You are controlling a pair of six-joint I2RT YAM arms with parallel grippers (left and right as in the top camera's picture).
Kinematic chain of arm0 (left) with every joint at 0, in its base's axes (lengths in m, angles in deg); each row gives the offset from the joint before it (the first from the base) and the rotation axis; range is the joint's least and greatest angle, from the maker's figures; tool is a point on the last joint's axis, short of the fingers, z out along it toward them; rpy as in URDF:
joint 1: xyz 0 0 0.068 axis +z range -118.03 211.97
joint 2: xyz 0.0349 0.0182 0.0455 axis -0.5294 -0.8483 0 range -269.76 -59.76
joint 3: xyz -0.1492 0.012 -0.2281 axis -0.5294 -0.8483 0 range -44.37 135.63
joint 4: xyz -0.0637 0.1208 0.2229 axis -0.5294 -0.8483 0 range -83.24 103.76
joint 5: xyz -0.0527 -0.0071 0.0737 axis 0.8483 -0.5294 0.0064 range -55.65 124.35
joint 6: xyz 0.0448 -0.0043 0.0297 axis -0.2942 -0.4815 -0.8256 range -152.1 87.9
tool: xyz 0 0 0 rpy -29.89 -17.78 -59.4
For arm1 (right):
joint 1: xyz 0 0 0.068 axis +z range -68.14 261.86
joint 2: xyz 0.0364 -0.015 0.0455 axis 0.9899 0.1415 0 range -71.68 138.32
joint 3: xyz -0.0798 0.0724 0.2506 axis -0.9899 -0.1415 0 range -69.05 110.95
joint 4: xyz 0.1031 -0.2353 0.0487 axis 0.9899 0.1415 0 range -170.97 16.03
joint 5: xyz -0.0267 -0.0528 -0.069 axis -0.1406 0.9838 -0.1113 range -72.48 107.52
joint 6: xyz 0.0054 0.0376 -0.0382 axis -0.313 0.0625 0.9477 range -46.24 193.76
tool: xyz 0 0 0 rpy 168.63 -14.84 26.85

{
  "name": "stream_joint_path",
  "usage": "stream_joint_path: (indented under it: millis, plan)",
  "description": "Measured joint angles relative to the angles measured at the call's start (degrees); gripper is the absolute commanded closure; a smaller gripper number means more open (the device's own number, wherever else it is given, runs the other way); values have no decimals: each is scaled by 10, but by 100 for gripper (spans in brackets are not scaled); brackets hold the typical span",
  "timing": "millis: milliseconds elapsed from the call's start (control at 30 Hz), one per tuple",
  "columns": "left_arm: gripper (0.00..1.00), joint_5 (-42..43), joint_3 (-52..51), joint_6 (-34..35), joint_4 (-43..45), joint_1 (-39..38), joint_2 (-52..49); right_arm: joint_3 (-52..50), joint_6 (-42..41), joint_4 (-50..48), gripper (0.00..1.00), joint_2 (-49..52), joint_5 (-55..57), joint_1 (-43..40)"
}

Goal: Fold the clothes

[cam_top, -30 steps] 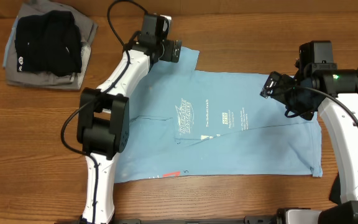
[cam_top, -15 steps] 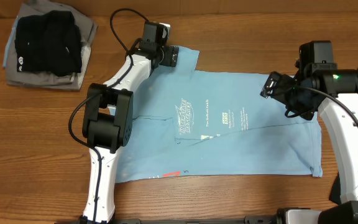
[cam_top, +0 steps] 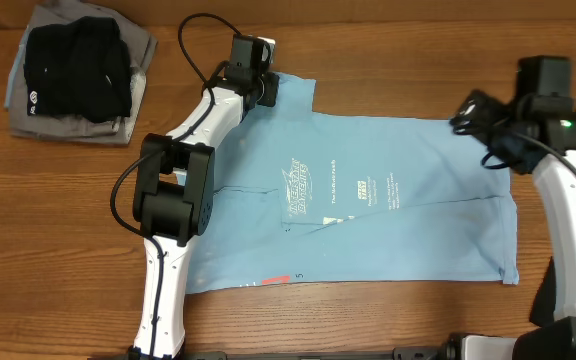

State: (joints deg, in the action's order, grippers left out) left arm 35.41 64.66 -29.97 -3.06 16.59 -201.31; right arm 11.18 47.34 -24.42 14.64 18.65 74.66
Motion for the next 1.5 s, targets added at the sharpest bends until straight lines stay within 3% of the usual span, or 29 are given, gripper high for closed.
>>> stream_joint_path:
  millis: [233, 433, 700, 1267, 1500]
  plan:
    - [93, 2, 1, 0, -4, 0, 0, 0, 1, -96, 0, 30, 4, -75]
    - [96, 2, 4, 0, -10, 0, 0, 1, 30, -170, 0, 145, -21, -96]
    - [96, 2, 8, 0, -23, 0, 0, 62, 83, -177, 0, 301, 21, -97]
    - [96, 2, 9, 0, -24, 0, 0, 89, 123, -201, 0, 384, 66, -124]
    - [96, 2, 9, 0, -25, 0, 0, 92, 127, -194, 7, 391, 66, -123]
